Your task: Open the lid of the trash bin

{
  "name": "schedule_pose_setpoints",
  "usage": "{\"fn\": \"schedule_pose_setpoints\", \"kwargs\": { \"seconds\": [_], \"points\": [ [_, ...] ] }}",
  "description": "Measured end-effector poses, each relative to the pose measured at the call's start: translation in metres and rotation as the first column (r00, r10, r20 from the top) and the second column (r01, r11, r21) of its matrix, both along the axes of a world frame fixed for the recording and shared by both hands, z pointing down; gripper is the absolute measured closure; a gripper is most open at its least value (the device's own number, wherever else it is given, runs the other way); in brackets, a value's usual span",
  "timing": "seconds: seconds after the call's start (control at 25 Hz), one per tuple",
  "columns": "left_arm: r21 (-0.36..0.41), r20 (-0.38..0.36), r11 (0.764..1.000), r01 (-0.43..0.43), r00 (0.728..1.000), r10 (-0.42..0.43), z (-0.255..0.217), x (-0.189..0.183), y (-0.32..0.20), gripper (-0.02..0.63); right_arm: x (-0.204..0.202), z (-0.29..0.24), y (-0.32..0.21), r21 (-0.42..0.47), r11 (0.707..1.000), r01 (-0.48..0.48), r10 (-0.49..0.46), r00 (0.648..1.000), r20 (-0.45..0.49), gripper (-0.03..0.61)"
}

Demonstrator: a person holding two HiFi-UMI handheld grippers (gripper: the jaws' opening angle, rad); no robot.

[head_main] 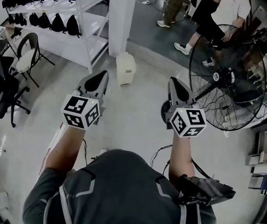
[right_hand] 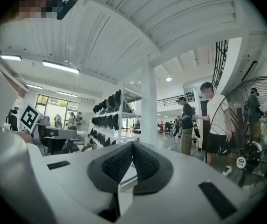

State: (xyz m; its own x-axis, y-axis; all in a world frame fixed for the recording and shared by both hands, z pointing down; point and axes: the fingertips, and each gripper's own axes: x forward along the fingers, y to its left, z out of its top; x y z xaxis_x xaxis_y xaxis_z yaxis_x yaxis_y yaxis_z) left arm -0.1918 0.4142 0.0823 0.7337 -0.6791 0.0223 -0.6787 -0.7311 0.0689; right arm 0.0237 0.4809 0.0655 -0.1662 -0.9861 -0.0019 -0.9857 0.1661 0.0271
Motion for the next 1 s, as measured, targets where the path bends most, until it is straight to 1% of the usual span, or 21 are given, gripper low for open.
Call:
{"fn": "schedule_pose_setpoints", "kwargs": {
  "seconds": [0.16,0.4,0.52,0.84,1.0],
  "points": [
    [-0.001,-0.004,1.000,-0.002,1.000,0.002,-0.001,-0.003,0.001,0.606,-0.001,-0.006,0.002,0.021,1.000,-0.003,0.002,0.999,0.051,0.552],
    [0.001,-0.011,1.000,-0.010,1.000,0.010,-0.002,-0.012,-0.001,0.606,-0.005,-0.007,0.000,0.021,0.999,-0.026,0.025,0.998,0.054,0.552],
    [0.002,-0.009,1.000,-0.018,1.000,0.018,0.000,-0.020,-0.007,0.606,-0.016,-0.007,-0.006,0.015,1.000,-0.026,0.026,0.999,0.047,0.552],
    [0.001,-0.008,0.999,-0.038,0.999,0.038,0.012,-0.055,-0.028,0.606,-0.055,0.002,-0.023,0.024,0.999,-0.026,0.026,0.999,0.036,0.552],
    [-0.009,-0.006,0.999,-0.043,0.999,0.043,0.016,-0.061,-0.040,0.606,-0.065,0.007,-0.039,0.014,1.000,-0.013,0.013,0.999,0.036,0.552]
  ]
}}
